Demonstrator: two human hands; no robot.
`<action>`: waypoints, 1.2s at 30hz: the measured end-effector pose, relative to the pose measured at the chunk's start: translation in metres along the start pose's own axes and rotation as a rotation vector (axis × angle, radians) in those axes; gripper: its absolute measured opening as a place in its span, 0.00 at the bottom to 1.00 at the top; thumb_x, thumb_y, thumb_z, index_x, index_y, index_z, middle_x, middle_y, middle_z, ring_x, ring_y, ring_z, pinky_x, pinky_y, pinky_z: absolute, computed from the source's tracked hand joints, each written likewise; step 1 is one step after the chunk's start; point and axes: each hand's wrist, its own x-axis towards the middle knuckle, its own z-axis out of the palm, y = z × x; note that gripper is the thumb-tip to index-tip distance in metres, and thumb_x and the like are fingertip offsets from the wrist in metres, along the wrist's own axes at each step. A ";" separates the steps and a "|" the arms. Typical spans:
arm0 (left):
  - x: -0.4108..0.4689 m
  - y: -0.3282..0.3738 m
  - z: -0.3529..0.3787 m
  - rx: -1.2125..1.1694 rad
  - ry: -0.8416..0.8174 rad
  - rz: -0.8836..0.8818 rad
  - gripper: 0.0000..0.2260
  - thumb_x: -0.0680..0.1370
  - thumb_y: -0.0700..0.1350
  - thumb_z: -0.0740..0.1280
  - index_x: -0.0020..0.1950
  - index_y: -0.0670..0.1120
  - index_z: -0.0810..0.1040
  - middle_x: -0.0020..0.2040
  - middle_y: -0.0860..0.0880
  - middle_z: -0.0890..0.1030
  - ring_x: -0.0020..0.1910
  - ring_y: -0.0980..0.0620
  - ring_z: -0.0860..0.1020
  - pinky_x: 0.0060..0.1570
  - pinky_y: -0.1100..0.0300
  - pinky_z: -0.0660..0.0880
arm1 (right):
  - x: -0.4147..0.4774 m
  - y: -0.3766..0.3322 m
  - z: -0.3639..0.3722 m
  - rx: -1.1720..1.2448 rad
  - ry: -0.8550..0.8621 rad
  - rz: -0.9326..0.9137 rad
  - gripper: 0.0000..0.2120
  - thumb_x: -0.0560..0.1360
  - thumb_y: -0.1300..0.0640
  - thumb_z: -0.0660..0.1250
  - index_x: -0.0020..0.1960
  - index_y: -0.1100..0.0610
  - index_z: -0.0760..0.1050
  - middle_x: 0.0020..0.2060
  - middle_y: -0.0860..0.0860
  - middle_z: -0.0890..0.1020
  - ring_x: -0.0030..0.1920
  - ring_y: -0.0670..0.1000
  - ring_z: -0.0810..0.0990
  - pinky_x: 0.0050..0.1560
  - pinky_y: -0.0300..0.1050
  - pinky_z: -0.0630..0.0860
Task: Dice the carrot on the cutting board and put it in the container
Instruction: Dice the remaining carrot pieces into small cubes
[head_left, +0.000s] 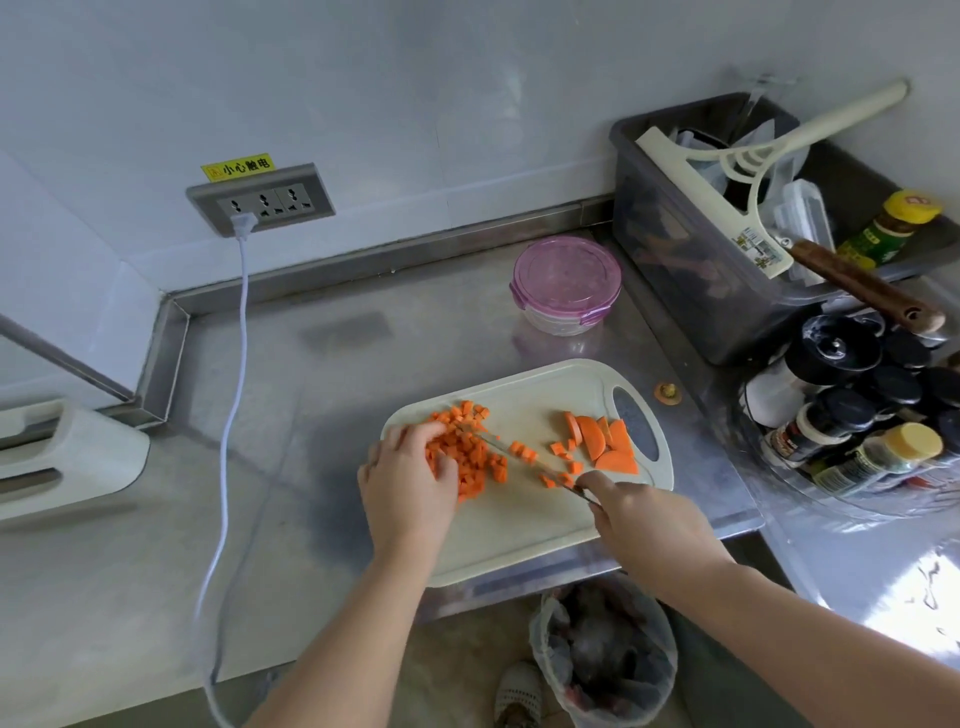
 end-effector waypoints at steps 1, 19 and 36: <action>0.007 -0.004 -0.008 -0.101 0.067 -0.042 0.12 0.72 0.38 0.66 0.53 0.49 0.81 0.51 0.48 0.79 0.51 0.42 0.77 0.53 0.49 0.73 | 0.001 0.001 -0.004 -0.044 0.021 -0.024 0.14 0.82 0.56 0.53 0.67 0.48 0.64 0.39 0.48 0.75 0.38 0.54 0.78 0.35 0.45 0.73; 0.040 -0.003 0.002 0.010 -0.533 0.365 0.09 0.79 0.42 0.64 0.52 0.48 0.83 0.54 0.53 0.79 0.54 0.53 0.77 0.55 0.58 0.72 | 0.009 0.020 -0.031 -0.349 0.159 -0.178 0.16 0.81 0.57 0.53 0.68 0.48 0.64 0.47 0.48 0.80 0.38 0.54 0.72 0.36 0.43 0.65; -0.006 0.066 0.076 0.259 -0.353 0.569 0.18 0.77 0.56 0.63 0.64 0.50 0.71 0.61 0.51 0.72 0.59 0.49 0.73 0.60 0.56 0.68 | 0.007 0.051 -0.048 0.507 0.085 0.294 0.07 0.80 0.56 0.58 0.48 0.55 0.75 0.31 0.47 0.75 0.31 0.46 0.72 0.29 0.37 0.65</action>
